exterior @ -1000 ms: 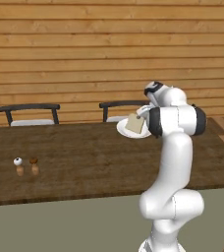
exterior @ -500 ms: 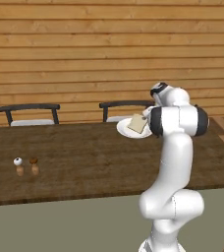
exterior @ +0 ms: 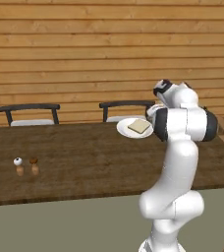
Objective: Start the toaster. Once the lever pops up, take the bread to the plate on the dining counter.
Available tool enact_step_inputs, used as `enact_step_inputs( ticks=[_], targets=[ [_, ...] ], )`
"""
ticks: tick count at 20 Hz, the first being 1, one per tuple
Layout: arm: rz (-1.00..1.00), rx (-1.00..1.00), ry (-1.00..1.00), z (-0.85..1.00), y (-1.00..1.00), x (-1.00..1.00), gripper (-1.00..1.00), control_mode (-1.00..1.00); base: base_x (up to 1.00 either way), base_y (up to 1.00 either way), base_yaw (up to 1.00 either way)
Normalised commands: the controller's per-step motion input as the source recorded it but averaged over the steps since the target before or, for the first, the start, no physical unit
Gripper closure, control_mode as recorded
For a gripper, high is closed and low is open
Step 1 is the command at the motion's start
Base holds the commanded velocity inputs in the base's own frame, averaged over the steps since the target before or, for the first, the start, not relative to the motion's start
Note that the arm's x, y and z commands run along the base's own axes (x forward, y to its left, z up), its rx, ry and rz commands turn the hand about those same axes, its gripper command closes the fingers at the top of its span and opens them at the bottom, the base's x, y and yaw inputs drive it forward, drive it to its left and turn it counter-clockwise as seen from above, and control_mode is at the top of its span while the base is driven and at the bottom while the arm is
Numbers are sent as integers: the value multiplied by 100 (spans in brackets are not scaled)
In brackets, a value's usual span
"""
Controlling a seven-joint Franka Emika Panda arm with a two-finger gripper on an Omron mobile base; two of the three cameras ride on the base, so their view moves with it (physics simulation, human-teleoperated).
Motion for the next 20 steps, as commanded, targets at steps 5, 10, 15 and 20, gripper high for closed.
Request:
enact_step_inputs(
  ticks=[5,10,15,20],
  targets=[
    [-21,-8,0,47,41,-91,-100,-100,0,0,0],
    [-43,-2,0,0,40,-100,-100,-100,0,0,0],
    [-46,-5,0,4,27,-100,-100,-100,0,0,0],
    [-37,-5,-2,30,11,-100,-100,-100,0,0,0]
  ],
)
